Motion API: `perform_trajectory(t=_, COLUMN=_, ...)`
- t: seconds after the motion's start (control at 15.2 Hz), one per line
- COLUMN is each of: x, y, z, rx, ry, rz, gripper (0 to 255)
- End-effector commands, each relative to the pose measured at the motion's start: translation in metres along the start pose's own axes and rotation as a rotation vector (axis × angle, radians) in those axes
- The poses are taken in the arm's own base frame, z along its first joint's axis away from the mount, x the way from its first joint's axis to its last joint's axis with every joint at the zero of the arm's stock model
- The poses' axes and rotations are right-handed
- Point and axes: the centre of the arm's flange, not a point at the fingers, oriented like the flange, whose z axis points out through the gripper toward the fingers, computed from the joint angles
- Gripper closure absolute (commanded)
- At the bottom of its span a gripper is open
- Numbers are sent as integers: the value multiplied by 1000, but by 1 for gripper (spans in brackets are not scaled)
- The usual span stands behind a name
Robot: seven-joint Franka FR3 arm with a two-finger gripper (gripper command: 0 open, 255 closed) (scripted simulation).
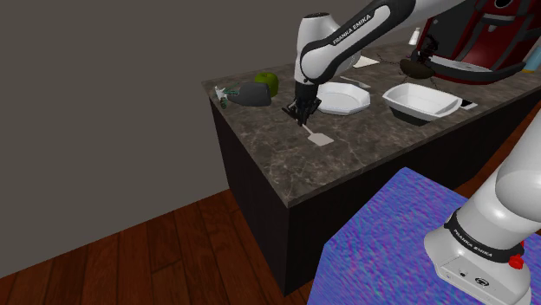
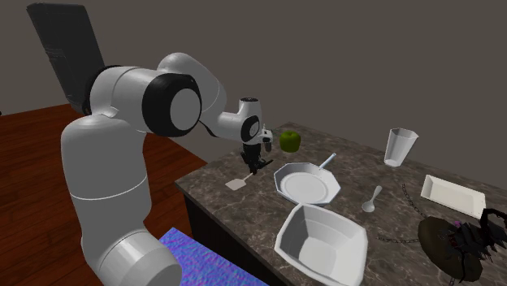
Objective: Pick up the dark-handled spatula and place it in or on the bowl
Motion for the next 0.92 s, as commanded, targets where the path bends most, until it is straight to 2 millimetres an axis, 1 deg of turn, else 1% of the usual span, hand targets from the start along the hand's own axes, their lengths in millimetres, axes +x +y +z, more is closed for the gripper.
perform_trajectory(t=0.0, x=0, y=0, z=-5, rx=0, ry=0, rz=0, gripper=255)
perform_trajectory(t=0.86, x=5, y=0, z=-74, rx=0, ry=0, rz=0, gripper=255)
